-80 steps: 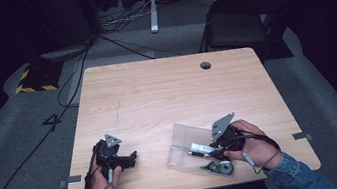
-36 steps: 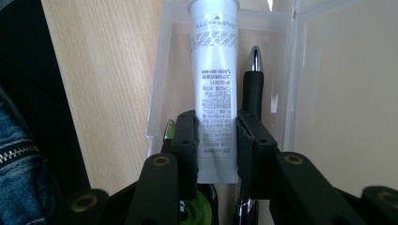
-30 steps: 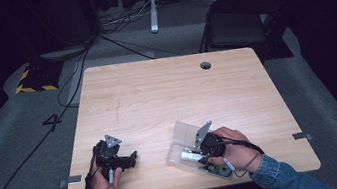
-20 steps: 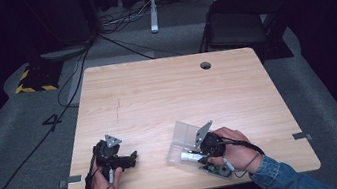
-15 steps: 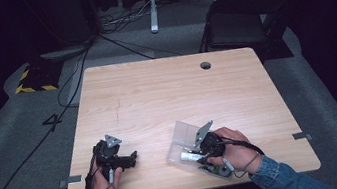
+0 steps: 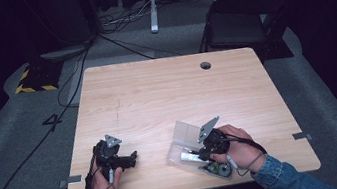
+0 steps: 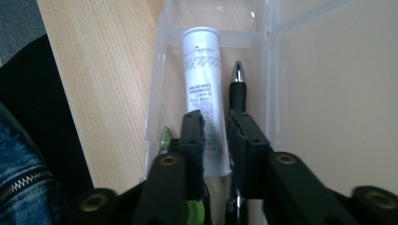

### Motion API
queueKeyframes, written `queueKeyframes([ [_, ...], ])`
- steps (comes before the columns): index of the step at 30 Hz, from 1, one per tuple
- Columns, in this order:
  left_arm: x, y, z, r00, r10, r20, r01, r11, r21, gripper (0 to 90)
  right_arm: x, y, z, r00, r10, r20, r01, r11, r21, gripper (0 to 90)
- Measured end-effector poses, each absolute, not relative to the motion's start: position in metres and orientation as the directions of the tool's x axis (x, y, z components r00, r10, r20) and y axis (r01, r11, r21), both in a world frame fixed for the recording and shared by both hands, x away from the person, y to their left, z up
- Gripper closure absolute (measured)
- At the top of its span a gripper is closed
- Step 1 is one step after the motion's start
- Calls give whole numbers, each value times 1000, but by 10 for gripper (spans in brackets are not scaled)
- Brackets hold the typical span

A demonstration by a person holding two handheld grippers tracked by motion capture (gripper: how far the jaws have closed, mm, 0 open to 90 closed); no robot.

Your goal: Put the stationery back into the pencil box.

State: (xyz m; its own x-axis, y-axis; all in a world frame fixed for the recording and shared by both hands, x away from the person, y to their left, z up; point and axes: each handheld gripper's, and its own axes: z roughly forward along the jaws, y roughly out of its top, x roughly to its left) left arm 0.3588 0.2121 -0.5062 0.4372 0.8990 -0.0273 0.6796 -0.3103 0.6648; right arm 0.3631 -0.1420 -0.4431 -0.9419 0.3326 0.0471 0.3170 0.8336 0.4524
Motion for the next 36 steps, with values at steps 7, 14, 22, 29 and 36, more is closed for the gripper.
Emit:
queueKeyframes([
  [7, 359, 212, -506, 437, 899, -28, 680, -310, 665, 1, 365, -146, -442, -943, 330, 34, 312, 848, 428, 870],
  [14, 359, 212, -506, 437, 899, -28, 680, -310, 665, 1, 366, -147, -443, -942, 334, 32, 315, 849, 424, 878],
  [22, 359, 212, -506, 436, 899, -28, 680, -310, 665, 1, 367, -146, -448, -944, 330, 21, 310, 861, 404, 858],
  [29, 359, 212, -506, 437, 899, -28, 679, -309, 666, 1, 367, -147, -444, -942, 335, 14, 309, 850, 427, 834],
  [36, 359, 212, -506, 438, 899, -27, 678, -310, 667, 1, 367, -159, -427, -929, 369, -6, 317, 806, 501, 770],
])
